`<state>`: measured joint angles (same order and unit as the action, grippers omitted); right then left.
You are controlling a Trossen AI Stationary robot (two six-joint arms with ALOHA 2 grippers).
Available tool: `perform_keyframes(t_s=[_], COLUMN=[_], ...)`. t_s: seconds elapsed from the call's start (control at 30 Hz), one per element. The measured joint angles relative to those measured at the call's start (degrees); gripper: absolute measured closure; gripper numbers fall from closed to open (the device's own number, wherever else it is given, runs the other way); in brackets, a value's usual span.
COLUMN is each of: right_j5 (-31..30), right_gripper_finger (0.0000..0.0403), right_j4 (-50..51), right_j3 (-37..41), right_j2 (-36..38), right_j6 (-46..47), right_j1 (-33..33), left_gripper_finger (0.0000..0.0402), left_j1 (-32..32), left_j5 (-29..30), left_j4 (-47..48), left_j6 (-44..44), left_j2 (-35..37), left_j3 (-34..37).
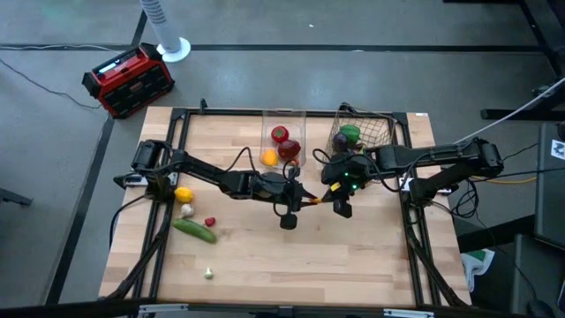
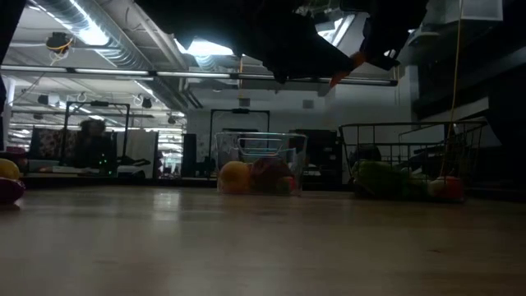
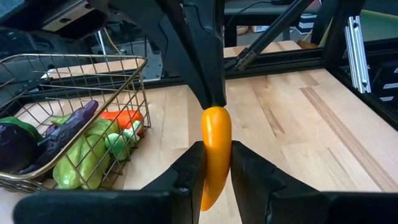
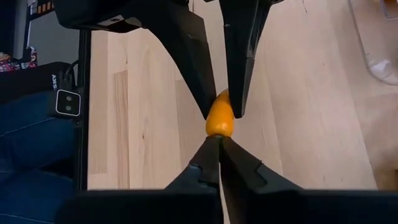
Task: Sort produce into baskets
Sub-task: Put the yellow chili pepper into the wire basket
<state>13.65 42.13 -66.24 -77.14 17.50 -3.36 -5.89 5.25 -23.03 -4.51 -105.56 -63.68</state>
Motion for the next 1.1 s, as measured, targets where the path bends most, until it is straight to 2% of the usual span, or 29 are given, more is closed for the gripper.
perform_keyframes(t_s=[0.17, 0.33, 0.5, 0.6, 0.73, 0.83, 1.03, 1.1], right_j5=[0.0, 0.0, -0.4, -3.2, -6.6, -12.0, -30.4, -33.5], right_gripper_finger=[0.0389, 0.0399, 0.0398, 0.0401, 0.0399, 0.0401, 0.0401, 0.0401], right_j4=[0.0, -0.1, -0.4, 0.6, 6.9, 14.1, 28.1, 32.0], right_j3=[0.0, 0.0, 0.0, -0.7, -4.0, -7.3, -11.0, -11.1], right_j2=[0.0, 0.0, 0.0, 0.0, 0.0, 0.0, 0.0, 0.0], right_j6=[0.0, 0.0, 0.0, -0.3, -3.8, -5.1, -6.0, -6.0], right_j1=[0.0, 0.0, 0.0, 0.0, 0.8, 1.4, 2.1, 2.7], left_gripper_finger=[0.0331, 0.0325, 0.0275, 0.0238, 0.0205, 0.0193, 0.0193, 0.0195], left_j1=[0.0, 0.0, 0.0, 0.0, 0.0, 0.1, 0.1, 0.1], left_j5=[0.0, 0.0, 0.9, 1.5, 1.7, 1.7, 1.7, 1.7], left_j4=[0.0, -0.1, -0.3, 0.0, 0.5, 2.1, 5.3, 6.4], left_j6=[0.0, 0.9, 2.9, 3.0, 3.0, 2.9, 3.0, 3.0], left_j2=[0.0, 0.0, 0.0, 0.0, 0.0, 0.0, 0.0, 0.0], left_j3=[0.0, 0.0, 0.0, 0.0, 0.0, 0.0, 0.0, 0.0])
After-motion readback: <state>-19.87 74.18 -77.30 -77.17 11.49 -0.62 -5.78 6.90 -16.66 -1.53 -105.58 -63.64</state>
